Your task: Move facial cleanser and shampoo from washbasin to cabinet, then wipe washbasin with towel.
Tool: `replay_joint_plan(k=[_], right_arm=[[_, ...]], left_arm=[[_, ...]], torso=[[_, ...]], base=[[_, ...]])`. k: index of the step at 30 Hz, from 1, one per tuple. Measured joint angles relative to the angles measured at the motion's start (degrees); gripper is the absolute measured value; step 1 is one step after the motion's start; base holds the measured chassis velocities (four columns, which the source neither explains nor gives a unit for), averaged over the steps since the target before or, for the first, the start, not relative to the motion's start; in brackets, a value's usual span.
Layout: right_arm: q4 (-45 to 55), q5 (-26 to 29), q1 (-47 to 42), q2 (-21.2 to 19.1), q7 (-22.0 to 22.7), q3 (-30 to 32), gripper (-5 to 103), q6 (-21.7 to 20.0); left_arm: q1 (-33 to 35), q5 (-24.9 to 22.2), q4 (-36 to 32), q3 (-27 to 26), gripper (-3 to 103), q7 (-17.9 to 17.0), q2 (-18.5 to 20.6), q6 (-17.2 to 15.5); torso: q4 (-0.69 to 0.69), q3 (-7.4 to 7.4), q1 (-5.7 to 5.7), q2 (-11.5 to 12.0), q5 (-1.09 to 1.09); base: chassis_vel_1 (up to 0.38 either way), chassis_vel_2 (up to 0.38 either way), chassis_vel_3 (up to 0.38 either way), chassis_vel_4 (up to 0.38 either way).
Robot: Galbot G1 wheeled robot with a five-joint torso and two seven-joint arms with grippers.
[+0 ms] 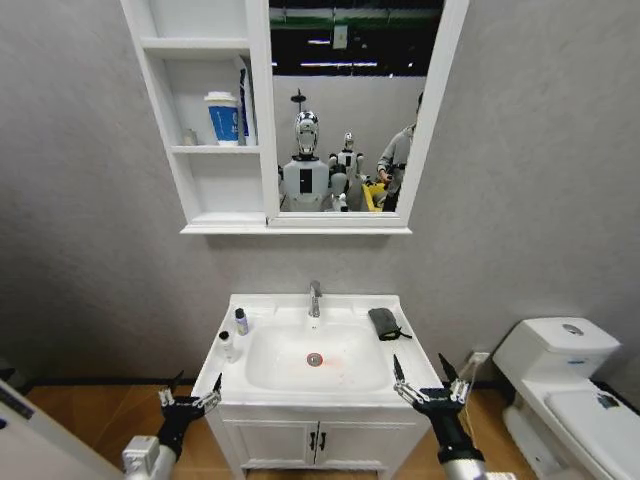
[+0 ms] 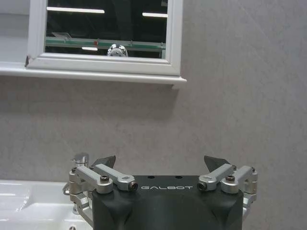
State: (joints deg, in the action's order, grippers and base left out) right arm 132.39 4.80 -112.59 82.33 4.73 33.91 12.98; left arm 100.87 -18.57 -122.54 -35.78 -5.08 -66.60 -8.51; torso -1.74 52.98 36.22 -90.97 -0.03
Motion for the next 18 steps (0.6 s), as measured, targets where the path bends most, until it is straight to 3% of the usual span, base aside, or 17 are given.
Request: replay_joint_plan(k=[2, 6, 10, 18], right_arm=[[-0.74, -0.39, -1.34, 1.07, 0.15, 0.0, 100, 0.11], [-1.38, -0.42, -1.88, 1.52, 0.32, 0.0, 100, 0.27], [-1.77, 0.53, -2.64, 1.99, 1.17, 0.89, 100, 0.28], [-1.73, 1.73, -2.57, 1.69, 2.68, 2.36, 100, 0.3]], left_arm=[[-5.93, -1.85, 4.84, 2.2, 97, -0.7, 1.82, -0.44], [-9.6, -2.89, 7.99, 3.51, 97, -1.37, 2.32, -0.55], [-17.4, -5.42, 15.46, 6.48, 97, -3.21, 2.72, -1.05], [-21.89, -6.15, 20.96, 8.22, 97, -4.66, 2.6, -1.18]], torso=[[-0.01, 0.01, 0.07, 0.02, -0.01], [-0.01, 0.01, 0.06, 0.02, -0.01], [0.0, 0.01, 0.05, 0.02, -0.01], [0.0, 0.01, 0.05, 0.02, -0.01]], base=[[0.0, 0.0, 0.0, 0.0], [0.0, 0.0, 0.0, 0.0], [0.0, 0.0, 0.0, 0.0], [0.0, 0.0, 0.0, 0.0]])
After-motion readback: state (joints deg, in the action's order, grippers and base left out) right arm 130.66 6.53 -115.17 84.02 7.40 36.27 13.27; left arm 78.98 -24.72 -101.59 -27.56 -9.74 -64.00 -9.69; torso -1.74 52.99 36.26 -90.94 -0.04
